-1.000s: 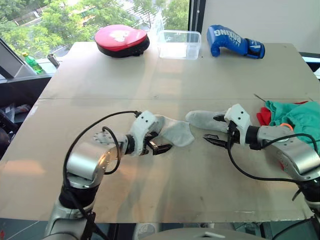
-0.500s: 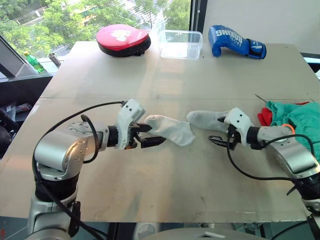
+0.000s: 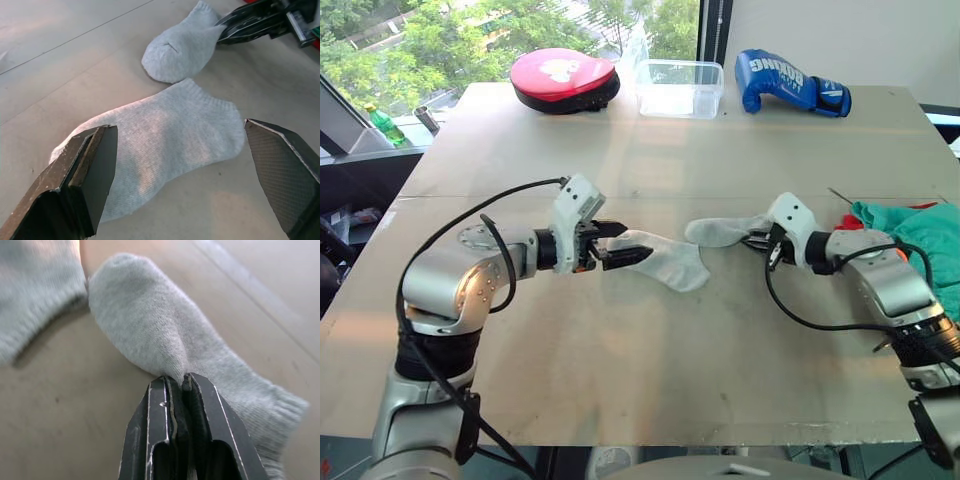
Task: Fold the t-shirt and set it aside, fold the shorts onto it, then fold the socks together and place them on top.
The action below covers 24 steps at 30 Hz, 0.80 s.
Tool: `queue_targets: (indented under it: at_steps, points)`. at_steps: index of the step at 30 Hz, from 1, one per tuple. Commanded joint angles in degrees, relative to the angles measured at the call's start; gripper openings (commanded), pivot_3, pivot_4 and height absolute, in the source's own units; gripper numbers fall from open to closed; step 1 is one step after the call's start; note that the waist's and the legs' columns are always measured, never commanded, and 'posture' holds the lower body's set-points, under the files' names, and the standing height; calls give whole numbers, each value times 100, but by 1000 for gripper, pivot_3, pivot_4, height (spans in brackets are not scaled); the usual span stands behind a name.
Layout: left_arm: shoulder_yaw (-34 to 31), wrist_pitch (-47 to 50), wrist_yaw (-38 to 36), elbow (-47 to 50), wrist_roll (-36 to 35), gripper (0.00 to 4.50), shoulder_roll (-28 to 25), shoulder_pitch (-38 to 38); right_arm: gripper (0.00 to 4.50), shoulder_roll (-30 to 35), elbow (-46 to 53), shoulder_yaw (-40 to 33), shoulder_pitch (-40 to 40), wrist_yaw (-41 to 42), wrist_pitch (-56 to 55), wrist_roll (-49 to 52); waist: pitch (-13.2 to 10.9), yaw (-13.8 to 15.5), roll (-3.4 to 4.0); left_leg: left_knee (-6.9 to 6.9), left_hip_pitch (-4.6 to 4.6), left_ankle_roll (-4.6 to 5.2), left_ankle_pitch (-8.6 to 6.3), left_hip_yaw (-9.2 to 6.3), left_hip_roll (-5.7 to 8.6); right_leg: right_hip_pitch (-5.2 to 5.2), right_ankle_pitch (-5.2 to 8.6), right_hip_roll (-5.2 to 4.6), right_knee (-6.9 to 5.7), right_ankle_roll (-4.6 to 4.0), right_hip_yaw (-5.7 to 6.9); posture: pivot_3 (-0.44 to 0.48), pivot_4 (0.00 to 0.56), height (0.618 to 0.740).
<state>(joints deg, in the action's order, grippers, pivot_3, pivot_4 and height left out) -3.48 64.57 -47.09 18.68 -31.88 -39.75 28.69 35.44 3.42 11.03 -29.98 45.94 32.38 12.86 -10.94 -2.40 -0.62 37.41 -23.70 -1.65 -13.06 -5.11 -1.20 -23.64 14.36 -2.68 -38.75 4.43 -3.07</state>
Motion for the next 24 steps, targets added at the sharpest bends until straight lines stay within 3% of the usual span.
queue_targets:
  at_steps: [1, 7, 13, 17, 20, 23, 24]
  points:
    - [-136, -408, -217, -131, -59, 4343, -221, 73, 24, -203, 822, -239, -306, -69, 685, 448, -1, -16, 1, 0, 0, 0, 0, 0, 0, 0, 0, 0, -1, 0, -1, 0, 150, 731]
    - [-247, -1189, -773, -857, 121, 4343, -892, 125, 24, -1121, 1736, -66, -798, -777, 2374, 1002, -1, -13, 2, -5, 2, 0, 0, -3, -2, -6, 0, 3, -5, -1, 2, 0, 150, 731]
    - [-308, -1485, -962, -944, 60, 4343, -1116, 84, 24, -2054, 1539, -87, -1143, -1784, 3015, 822, -1, 19, 1, -4, -5, 0, 0, -2, 1, -7, 0, -1, -1, -1, 3, 0, 150, 731]
    - [-367, -1522, -963, -780, -19, 4343, -1122, -24, 24, -2229, 1663, 152, -979, -2034, 3181, 760, -1, 3, 1, -5, -5, 0, 0, -2, 1, -9, 0, -1, -2, -1, 3, 0, 150, 731]
    - [-299, -1565, -949, -678, 12, 4343, -1118, -118, 24, -1834, 1968, 870, -636, -1852, 3352, 718, -1, -2, 1, -11, -4, 0, 0, -2, 0, -11, 0, -1, -1, -1, 3, 0, 150, 731]
    - [-194, -1645, -892, -638, 94, 4343, -1067, -176, 24, -1665, 2161, 1094, -407, -1791, 3317, 758, -2, -8, 2, -12, -6, 0, 0, -1, 0, -15, 1, -1, -1, -1, 2, 0, 150, 731]
    - [-117, -1704, -891, -639, 166, 4343, -1078, -209, 350, -1628, 2212, 1114, -383, -1742, 3285, 794, -2, -9, 2, -11, -6, 0, 0, -1, 0, -15, 1, -1, -3, -1, 2, 0, 150, 731]
